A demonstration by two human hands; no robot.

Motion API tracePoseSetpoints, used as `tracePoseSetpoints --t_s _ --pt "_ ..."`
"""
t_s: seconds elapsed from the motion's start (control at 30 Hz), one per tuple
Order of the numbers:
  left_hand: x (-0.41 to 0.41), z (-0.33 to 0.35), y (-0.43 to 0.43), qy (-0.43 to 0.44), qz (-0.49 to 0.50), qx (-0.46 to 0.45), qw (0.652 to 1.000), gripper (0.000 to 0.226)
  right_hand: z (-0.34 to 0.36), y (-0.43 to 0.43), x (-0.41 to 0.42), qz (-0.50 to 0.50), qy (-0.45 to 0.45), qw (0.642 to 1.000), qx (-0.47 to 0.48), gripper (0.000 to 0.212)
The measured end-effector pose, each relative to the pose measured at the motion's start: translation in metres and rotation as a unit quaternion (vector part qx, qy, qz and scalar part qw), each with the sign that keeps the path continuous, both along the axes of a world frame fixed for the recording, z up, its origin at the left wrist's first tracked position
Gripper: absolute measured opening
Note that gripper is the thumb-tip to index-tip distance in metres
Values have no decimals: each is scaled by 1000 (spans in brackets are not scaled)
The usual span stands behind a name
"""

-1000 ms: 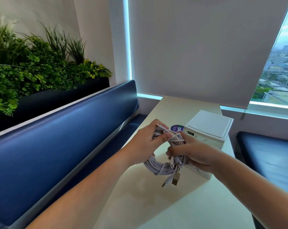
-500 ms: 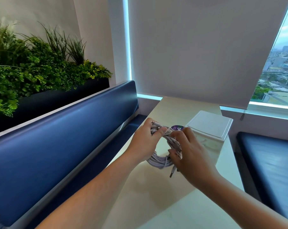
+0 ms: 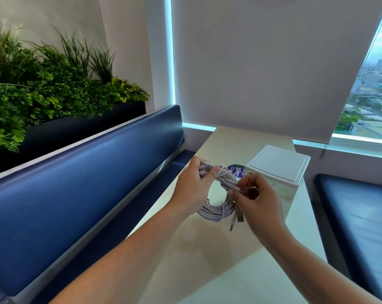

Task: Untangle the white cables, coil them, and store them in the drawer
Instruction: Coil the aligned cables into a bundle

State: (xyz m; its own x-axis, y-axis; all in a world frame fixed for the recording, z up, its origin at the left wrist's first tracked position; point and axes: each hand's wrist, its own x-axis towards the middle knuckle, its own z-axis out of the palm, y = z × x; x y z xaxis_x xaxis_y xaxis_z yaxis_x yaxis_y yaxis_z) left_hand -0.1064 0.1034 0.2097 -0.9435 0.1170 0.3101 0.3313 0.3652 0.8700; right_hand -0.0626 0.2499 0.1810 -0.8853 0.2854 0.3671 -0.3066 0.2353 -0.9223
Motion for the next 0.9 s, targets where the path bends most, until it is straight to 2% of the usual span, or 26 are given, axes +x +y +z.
tracePoseSetpoints --t_s 0.07,0.13,0.17,0.2,0.33,0.4,0.47,0.53,0.63,0.8,0.9 --pt "-1 1 -2 -18 -5 0 1000 27 -1 4 1 -6 107 985 135 27" --pt "-3 3 -5 -43 -11 -3 999 28 -2 13 -1 12 227 935 270 18" --pt "-4 4 -7 -54 -15 -7 998 28 -1 18 -2 31 259 910 322 14" --pt "-4 5 -9 -64 -19 -12 998 28 3 22 -3 44 278 887 367 11" --pt "-5 11 -12 -77 -37 -48 995 28 18 35 -6 54 339 792 506 21" --pt "-5 13 -12 -78 -41 -53 995 28 24 39 -5 70 362 747 554 23" --pt "-5 14 -12 -79 -48 -49 995 29 26 40 -3 89 374 720 578 25" --pt "-5 15 -10 -81 -51 -35 995 30 25 42 -2 91 374 716 582 20" --pt "-5 16 -9 -84 -47 7 995 31 20 46 0 92 354 728 580 25" --pt "-5 18 -9 -79 -46 19 996 31 7 44 10 106 310 781 532 27" --pt "-4 16 -9 -61 -43 -5 997 31 2 41 14 77 305 773 550 26"
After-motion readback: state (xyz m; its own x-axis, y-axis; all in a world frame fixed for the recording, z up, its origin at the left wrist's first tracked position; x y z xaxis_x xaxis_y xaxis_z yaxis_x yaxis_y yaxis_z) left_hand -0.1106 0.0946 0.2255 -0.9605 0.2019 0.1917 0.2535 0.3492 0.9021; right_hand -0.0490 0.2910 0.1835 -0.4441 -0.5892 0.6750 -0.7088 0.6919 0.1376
